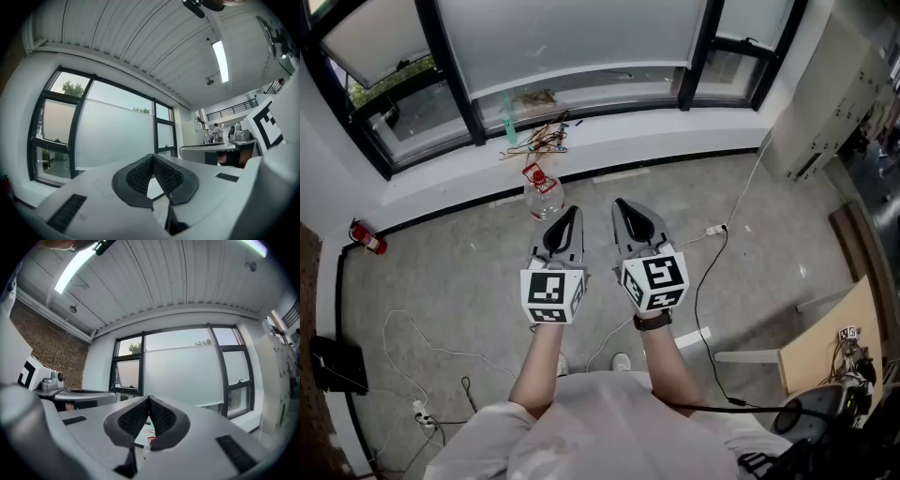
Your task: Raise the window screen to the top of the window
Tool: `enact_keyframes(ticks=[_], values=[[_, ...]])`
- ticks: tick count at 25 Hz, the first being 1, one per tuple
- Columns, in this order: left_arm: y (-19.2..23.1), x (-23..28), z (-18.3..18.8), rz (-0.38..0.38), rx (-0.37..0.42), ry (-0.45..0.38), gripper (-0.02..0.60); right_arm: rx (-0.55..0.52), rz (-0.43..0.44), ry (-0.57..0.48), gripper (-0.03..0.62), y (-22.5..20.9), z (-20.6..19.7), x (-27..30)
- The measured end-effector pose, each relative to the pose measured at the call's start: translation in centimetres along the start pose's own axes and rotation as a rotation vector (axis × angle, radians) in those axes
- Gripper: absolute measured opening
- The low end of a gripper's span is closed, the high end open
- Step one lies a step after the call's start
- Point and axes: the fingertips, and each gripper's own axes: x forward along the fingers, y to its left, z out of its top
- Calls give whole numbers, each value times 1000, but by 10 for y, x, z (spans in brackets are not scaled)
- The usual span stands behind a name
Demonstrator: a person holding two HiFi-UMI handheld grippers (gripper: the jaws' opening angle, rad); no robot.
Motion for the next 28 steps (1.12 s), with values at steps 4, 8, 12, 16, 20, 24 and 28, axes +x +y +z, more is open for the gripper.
enact_keyframes(ticks=[4,8,12,16,20,24,28], values=[[16,-17,-15,84,-31,28,3,10,53,31,3,2,-12,5],[36,-56,-41,246,-54,97,3,51,140,94,2,13,-41,10],[84,-109,-57,395,-62,132,3,65,326,136,3,93,-63,35],[138,-165,-50,538,-53,131,3,47,523,130,3,195,-56,58],[191,-226,-39,677,-33,114,3,51,710,63,2,292,-37,71],[244,-285,-26,802,-8,94,3,53,852,30,2,378,-24,84],[293,-345,-18,907,22,69,3,43,950,10,2,458,-18,100]])
